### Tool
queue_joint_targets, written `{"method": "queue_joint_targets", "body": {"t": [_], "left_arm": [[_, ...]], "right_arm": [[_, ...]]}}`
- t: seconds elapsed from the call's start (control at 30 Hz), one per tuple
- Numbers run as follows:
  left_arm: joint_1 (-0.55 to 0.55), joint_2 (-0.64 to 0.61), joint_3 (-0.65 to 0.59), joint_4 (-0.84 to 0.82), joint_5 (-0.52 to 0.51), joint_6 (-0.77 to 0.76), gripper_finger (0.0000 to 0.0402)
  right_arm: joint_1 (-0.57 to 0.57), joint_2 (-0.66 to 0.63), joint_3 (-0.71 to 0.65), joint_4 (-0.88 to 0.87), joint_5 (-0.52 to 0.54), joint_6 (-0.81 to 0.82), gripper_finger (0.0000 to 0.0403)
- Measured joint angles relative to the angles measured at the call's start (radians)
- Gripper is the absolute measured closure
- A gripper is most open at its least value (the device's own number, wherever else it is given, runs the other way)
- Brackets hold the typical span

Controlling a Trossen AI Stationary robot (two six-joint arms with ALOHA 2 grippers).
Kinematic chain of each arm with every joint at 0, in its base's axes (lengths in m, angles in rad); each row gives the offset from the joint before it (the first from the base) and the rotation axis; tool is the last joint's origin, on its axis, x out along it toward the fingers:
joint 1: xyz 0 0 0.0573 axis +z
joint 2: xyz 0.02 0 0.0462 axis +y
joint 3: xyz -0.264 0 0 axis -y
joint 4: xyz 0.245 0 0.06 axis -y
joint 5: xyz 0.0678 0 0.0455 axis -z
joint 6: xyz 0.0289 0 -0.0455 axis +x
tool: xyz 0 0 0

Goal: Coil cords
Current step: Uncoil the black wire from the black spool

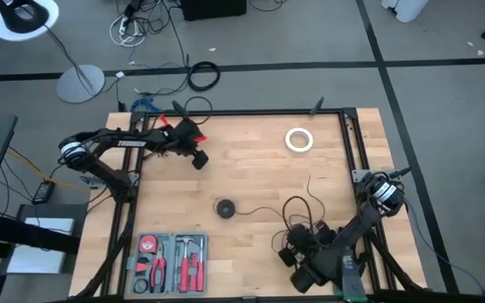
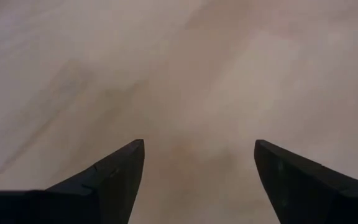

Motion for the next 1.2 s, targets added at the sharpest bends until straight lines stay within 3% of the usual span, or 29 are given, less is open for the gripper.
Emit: {"method": "queue_joint_targets", "body": {"t": [0.13, 0.2, 0.3, 0.5, 0.63, 0.77, 0.9, 1.2], "left_arm": [[-0.012, -0.002, 0.003, 0.044, 0.097, -0.007, 0.0095], [-0.026, -0.001, 0.002, 0.080, 0.131, -0.009, 0.0095], [-0.047, -0.002, 0.003, 0.139, 0.199, -0.012, 0.0095], [-0.098, -0.002, 0.000, 0.222, 0.260, -0.028, 0.0094], [-0.135, -0.003, -0.050, 0.283, 0.263, -0.048, 0.0094], [-0.173, -0.002, -0.163, 0.447, 0.271, -0.115, 0.0094], [-0.185, -0.003, -0.270, 0.594, 0.271, -0.188, 0.0094], [-0.184, -0.076, -0.353, 0.639, 0.289, -0.243, 0.0094]], "right_arm": [[-0.051, 0.000, -0.001, 0.063, 0.099, -0.073, 0.0403], [-0.093, -0.002, -0.018, 0.174, 0.154, -0.177, 0.0403], [-0.171, -0.006, -0.067, 0.392, 0.151, -0.415, 0.0403], [-0.366, -0.015, -0.236, 1.045, -0.046, -0.929, 0.0403], [-0.491, -0.032, -0.292, 1.236, -0.166, -1.157, 0.0403], [-0.629, -0.088, -0.307, 1.287, -0.356, -1.342, 0.0403], [-0.748, -0.143, -0.307, 1.180, -0.525, -1.385, 0.0398], [-0.886, -0.359, -0.307, 0.796, -0.561, -1.351, 0.0360]]}}
